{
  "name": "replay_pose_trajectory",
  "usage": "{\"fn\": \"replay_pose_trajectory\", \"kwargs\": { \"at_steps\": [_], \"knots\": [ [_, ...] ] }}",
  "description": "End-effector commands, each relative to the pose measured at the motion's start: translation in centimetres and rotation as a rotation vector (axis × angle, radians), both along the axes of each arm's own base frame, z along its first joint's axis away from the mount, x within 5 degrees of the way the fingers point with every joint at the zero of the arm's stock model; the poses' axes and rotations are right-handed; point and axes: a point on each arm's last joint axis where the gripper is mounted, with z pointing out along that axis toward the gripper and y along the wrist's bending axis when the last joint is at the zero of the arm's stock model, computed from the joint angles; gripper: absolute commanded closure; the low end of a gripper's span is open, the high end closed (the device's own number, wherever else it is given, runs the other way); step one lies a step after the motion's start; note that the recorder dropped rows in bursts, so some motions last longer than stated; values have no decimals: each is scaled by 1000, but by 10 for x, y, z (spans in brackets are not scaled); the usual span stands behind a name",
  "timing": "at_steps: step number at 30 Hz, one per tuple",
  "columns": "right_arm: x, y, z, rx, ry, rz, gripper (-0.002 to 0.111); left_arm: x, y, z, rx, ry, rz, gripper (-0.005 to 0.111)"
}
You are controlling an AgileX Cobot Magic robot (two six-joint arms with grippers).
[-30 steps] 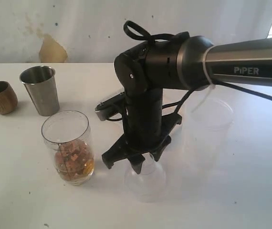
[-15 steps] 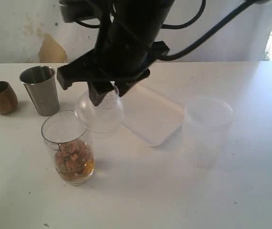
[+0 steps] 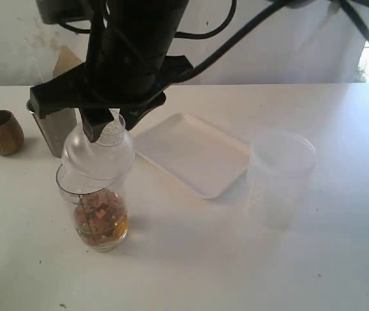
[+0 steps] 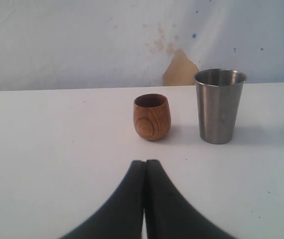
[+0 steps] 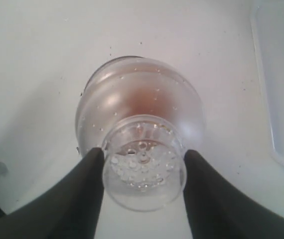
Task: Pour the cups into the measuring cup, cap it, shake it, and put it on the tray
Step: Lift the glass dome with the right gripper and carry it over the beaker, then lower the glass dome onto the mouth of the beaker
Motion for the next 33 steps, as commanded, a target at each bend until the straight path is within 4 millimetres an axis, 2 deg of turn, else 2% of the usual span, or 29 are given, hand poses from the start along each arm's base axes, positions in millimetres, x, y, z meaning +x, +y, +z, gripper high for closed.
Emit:
{"fn": "replay_pose_trajectory", "kwargs": {
  "at_steps": [1, 6, 15, 33],
  "knots": [
    [1, 1, 2, 3, -12, -4, 108, 0, 0, -1, -13, 1, -2, 107],
    [2, 2, 1, -1, -13, -4, 108, 0, 0, -1, -13, 1, -2, 107],
    [7, 8, -14, -18, 23, -3, 108, 0, 0, -1, -13, 1, -2, 107],
    [9, 10, -13, 3, 6, -5, 108, 0, 0, -1, -13, 1, -2, 107]
  ]
}}
